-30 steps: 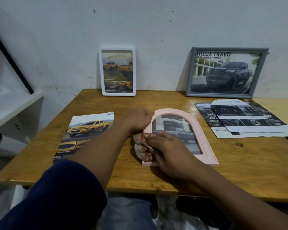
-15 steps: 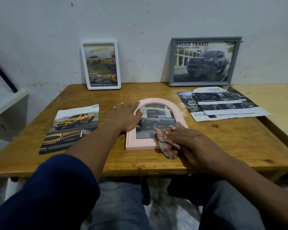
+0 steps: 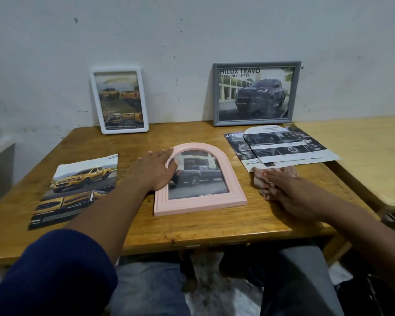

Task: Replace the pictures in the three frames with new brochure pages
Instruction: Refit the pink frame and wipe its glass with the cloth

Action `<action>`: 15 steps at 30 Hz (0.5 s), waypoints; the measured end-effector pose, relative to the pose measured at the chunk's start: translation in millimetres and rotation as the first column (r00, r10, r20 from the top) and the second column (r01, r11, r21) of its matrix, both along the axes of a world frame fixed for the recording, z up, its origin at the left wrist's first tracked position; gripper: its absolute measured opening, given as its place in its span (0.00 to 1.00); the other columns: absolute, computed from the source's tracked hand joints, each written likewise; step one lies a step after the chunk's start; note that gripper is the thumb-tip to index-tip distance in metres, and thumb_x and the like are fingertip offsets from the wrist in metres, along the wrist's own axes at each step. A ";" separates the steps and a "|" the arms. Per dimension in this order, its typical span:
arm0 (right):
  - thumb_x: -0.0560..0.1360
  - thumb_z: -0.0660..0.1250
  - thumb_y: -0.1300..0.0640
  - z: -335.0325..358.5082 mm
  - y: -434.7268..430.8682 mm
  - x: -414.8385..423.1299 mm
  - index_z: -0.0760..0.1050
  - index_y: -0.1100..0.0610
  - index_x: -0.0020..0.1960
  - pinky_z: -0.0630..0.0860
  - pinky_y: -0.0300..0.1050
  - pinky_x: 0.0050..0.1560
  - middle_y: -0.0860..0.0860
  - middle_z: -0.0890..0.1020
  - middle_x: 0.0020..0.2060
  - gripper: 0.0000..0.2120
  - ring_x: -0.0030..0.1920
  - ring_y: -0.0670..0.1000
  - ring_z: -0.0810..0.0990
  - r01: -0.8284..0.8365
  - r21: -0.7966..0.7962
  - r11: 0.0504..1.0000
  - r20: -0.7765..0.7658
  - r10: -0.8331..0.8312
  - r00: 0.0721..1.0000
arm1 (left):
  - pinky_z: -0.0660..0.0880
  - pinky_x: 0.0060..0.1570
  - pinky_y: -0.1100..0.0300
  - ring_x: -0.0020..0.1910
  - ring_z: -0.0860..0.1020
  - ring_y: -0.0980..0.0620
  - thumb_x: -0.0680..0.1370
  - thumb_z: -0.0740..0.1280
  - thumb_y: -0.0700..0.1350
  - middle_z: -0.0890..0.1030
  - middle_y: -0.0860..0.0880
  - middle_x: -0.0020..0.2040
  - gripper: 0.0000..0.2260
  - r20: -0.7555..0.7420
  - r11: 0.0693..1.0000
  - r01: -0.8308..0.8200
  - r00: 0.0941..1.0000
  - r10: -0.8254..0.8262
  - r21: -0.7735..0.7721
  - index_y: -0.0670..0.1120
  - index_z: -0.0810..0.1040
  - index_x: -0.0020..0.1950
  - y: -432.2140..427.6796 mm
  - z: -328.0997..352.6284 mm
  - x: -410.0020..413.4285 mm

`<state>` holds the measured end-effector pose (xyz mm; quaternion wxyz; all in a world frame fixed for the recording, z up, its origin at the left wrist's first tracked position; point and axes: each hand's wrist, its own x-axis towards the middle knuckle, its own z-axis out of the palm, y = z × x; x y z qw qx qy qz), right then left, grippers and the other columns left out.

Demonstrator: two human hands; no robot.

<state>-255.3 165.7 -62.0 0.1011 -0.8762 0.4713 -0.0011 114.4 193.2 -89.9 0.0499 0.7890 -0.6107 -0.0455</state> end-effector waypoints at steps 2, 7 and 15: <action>0.85 0.52 0.49 -12.9 -1.1 -1.3 0.51 0.52 0.82 0.41 0.43 0.74 0.51 0.52 0.81 0.27 0.80 0.50 0.47 -0.041 0.033 0.999 0.009 0.041 0.999 | 0.52 0.77 0.39 0.82 0.53 0.43 0.84 0.47 0.64 0.55 0.53 0.83 0.28 -0.001 1.000 0.003 1.000 -0.003 -0.002 0.59 0.50 0.83 -1.4 -2.8 2.5; 0.84 0.50 0.44 -25.1 -2.4 -2.8 0.49 0.51 0.82 0.36 0.41 0.73 0.50 0.50 0.81 0.29 0.80 0.48 0.43 -0.028 -0.038 0.999 0.034 0.030 0.999 | 0.52 0.78 0.39 0.82 0.52 0.42 0.84 0.46 0.65 0.55 0.53 0.83 0.28 -0.011 1.000 0.002 1.000 -0.002 0.007 0.59 0.49 0.83 -1.2 -3.1 3.7; 0.82 0.54 0.40 6.0 1.3 11.1 0.50 0.50 0.81 0.43 0.54 0.78 0.51 0.52 0.81 0.32 0.80 0.54 0.48 0.024 0.116 0.993 -0.095 -0.013 0.995 | 0.59 0.75 0.39 0.80 0.58 0.41 0.84 0.51 0.64 0.59 0.49 0.82 0.30 -0.062 0.997 -0.059 0.996 0.056 -0.040 0.56 0.52 0.83 7.2 8.1 -0.4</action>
